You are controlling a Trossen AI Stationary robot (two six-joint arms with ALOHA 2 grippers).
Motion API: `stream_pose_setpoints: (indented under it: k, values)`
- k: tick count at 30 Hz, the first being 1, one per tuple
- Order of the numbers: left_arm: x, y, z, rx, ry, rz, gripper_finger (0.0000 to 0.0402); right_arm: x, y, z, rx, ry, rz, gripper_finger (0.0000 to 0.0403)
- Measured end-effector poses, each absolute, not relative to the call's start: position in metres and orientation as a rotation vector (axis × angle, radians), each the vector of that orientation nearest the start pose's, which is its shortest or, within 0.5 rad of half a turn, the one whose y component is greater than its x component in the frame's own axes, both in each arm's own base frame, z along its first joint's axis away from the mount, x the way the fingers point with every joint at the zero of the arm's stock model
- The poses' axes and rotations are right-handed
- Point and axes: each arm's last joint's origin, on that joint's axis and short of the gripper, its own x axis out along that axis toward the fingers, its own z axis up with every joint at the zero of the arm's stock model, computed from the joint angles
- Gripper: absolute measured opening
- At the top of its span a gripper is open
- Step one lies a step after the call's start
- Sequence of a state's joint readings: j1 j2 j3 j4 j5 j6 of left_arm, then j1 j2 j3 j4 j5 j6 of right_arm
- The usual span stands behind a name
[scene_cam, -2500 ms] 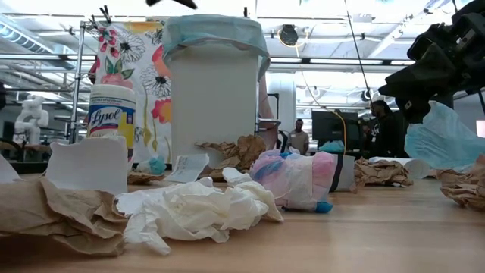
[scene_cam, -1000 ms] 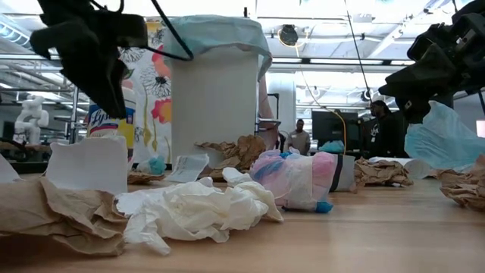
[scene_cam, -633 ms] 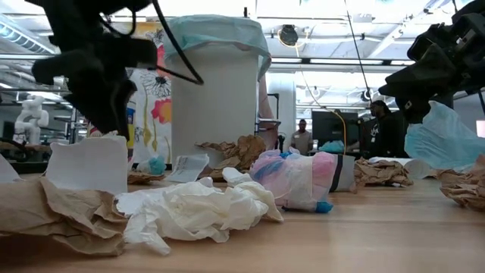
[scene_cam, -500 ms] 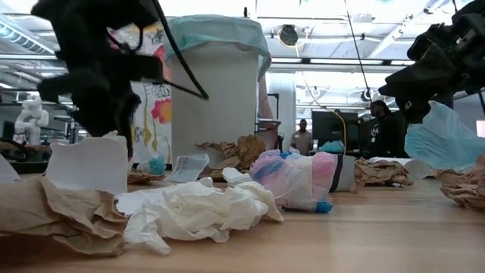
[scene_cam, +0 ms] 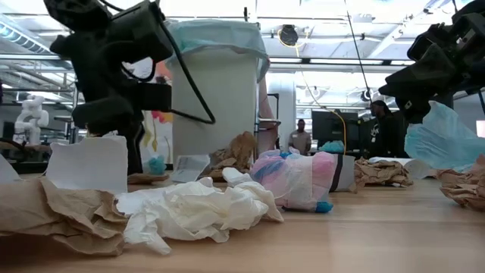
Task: Place trash/remove bag and relplace
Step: Put the brown napkin into the trash bin
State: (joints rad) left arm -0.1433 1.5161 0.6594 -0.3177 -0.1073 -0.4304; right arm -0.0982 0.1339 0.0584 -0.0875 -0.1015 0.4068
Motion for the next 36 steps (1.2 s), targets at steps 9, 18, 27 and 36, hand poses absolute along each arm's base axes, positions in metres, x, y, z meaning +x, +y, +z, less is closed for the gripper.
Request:
stream_pose_setpoints:
  k: [9,18,27,36]
  values:
    - [0.241,-0.039,0.136,-0.450,1.197,0.221,0.0011,0.102,-0.007,0.164,0.422,0.161,-0.030,0.0109]
    - [0.207,-0.046,0.194,-0.524,1.391,0.413,0.0003,0.102,-0.007,0.164,0.422,0.161,-0.030,0.0109]
    - [0.154,-0.028,0.294,-0.601,1.195,0.621,0.0001,0.102,-0.007,0.164,0.422,0.161,-0.030,0.0109]
    - [0.131,0.005,0.387,-0.586,0.756,0.743,0.0001,0.102,-0.007,0.164,0.422,0.161,-0.030,0.0109]
